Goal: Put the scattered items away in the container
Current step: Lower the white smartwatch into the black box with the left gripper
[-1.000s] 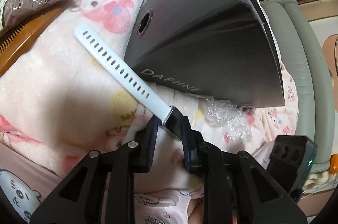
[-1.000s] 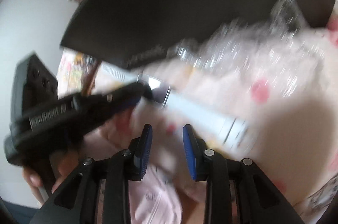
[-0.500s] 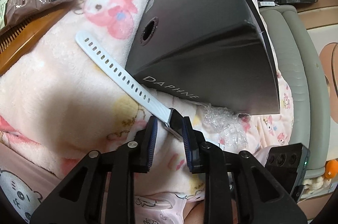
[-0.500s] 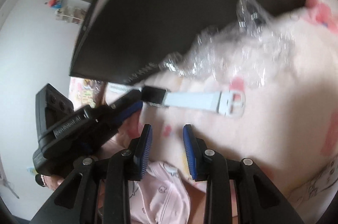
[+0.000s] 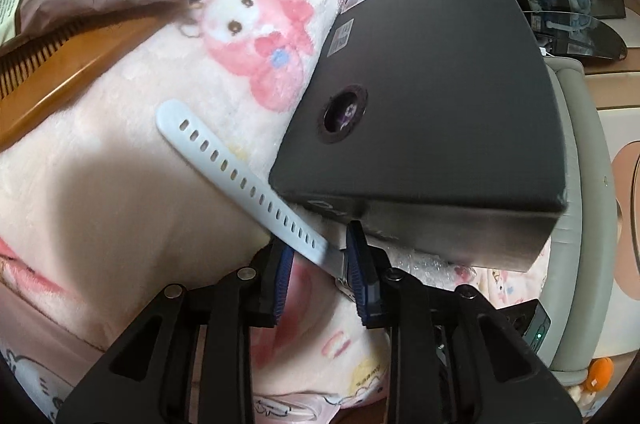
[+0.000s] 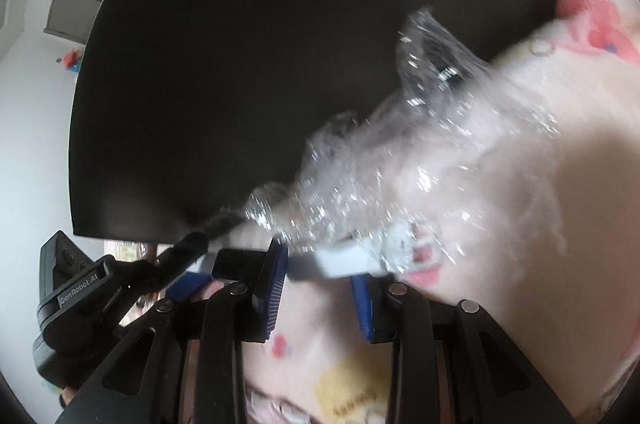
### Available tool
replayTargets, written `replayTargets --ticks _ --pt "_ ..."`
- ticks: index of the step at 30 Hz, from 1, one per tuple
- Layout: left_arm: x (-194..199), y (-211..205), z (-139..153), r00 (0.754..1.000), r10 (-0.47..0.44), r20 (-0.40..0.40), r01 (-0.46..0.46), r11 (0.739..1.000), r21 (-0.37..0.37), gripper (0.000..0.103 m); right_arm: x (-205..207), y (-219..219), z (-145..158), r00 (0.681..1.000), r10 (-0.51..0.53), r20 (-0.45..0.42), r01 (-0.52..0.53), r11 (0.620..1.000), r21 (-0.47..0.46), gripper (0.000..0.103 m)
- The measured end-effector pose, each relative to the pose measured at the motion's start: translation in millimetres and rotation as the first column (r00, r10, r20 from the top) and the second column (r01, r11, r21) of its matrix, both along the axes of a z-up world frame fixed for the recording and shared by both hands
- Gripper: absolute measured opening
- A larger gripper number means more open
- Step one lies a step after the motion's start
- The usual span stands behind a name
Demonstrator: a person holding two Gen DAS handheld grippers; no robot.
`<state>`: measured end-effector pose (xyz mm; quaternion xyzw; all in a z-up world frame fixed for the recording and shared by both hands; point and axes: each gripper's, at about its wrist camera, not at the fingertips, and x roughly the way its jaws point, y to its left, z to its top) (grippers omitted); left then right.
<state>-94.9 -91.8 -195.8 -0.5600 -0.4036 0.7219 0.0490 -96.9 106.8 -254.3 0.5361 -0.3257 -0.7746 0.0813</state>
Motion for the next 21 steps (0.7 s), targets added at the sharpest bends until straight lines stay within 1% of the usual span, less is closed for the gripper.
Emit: replayTargets --ticks 3,4,5,6,9,11,13,15,17,18,19,20,21 --pt "5 -1 8 0.999 -0.003 -0.044 0.002 1.0 -0.017 0.005 -1 -10 -2 0.999 0.011 -0.039 -0.011 1.0 0.013 0.026" --pt "8 -2 11 0.998 -0.005 -0.061 0.003 1.0 -0.024 0.003 -1 -12 -2 0.998 0.027 -0.051 -0.026 0.999 0.019 0.022" --pt "11 -2 14 0.997 -0.011 -0.074 0.009 1.0 -0.025 0.003 0 -15 0 0.997 0.045 -0.063 -0.044 0.999 0.026 0.012" --pt "14 -1 17 0.996 -0.02 -0.084 0.018 1.0 -0.026 0.002 1 -16 1 0.996 0.058 -0.07 -0.056 0.998 0.024 0.008" --pt "30 3 35 0.99 -0.065 -0.128 0.059 0.997 -0.048 0.002 12 -17 14 0.993 0.097 -0.069 -0.098 0.995 -0.008 0.005" --pt "38 6 50 0.984 -0.091 -0.154 0.084 0.995 -0.053 0.002 23 -19 34 0.986 0.126 -0.106 -0.127 0.992 -0.002 0.004" --pt "46 8 71 0.974 -0.105 -0.199 0.101 0.994 -0.035 0.002 33 -22 58 0.973 0.161 -0.164 -0.158 0.987 0.027 0.004" --pt "47 11 96 0.961 -0.129 -0.246 0.118 0.991 -0.06 0.002 37 -25 83 0.959 0.185 -0.216 -0.179 0.983 0.049 0.004" --pt "41 20 129 0.942 -0.165 -0.293 0.138 0.984 -0.11 0.002 38 -24 105 0.941 0.203 -0.269 -0.198 0.979 0.046 0.004" --pt "34 27 132 0.937 -0.175 -0.302 0.144 0.982 -0.12 0.002 35 -14 119 0.931 0.207 -0.299 -0.203 0.978 0.043 0.004" --pt "23 31 144 0.93 -0.189 -0.315 0.155 0.979 -0.132 0.002 26 -2 133 0.921 0.214 -0.325 -0.212 0.976 0.04 0.004" --pt "14 30 155 0.925 -0.197 -0.324 0.159 0.977 -0.139 0.003 15 11 145 0.913 0.214 -0.348 -0.213 0.976 0.041 0.004" --pt "-2 36 158 0.926 -0.196 -0.322 0.156 0.977 -0.144 0.003 -2 33 163 0.906 0.209 -0.368 -0.207 0.977 0.045 0.004"
